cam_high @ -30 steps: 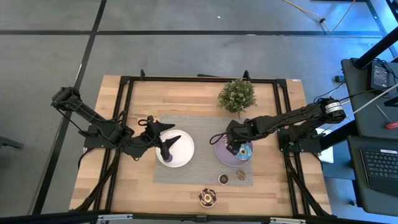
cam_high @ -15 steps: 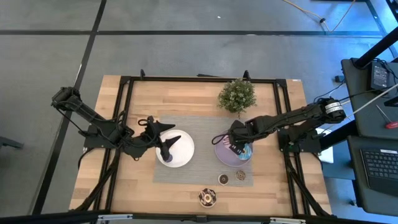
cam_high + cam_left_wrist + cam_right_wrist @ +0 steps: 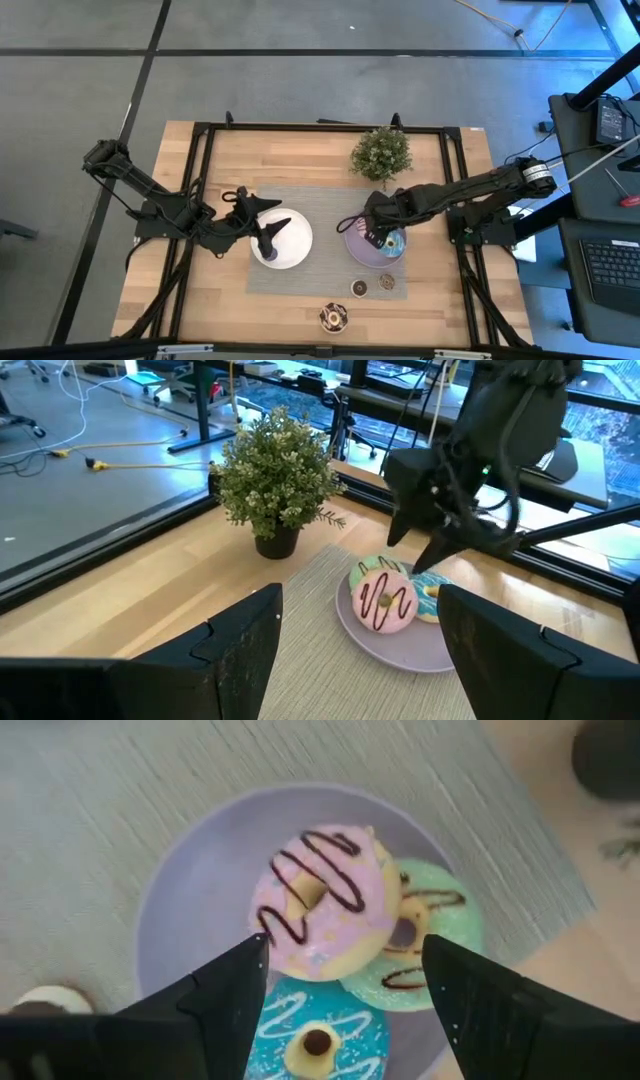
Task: Pick & Place donuts
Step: Put the small brown donut on the white plate
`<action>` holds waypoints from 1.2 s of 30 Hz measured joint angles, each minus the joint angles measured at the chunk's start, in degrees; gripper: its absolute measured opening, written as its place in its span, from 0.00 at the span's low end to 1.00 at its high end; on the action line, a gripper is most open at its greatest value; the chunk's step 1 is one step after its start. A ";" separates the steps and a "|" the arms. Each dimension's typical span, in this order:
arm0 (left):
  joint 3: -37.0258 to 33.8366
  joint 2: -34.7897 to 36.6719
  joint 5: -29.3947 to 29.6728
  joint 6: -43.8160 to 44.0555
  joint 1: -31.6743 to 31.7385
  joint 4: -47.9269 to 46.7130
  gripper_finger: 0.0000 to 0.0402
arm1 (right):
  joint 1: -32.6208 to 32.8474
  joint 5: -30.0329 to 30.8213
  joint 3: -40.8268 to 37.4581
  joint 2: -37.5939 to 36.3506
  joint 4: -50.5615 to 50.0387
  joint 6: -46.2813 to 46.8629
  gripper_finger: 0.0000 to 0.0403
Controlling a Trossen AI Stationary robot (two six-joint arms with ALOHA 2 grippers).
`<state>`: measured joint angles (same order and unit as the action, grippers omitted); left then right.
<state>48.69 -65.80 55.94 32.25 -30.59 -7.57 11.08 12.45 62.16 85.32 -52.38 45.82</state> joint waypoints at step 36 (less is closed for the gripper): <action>-2.12 -0.02 -15.11 3.98 -0.04 -0.31 0.65 | 26.87 -5.15 3.07 11.93 3.13 47.19 0.66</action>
<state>46.57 -65.82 40.83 36.23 -30.63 -7.88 37.95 7.29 65.23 97.25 -49.25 93.00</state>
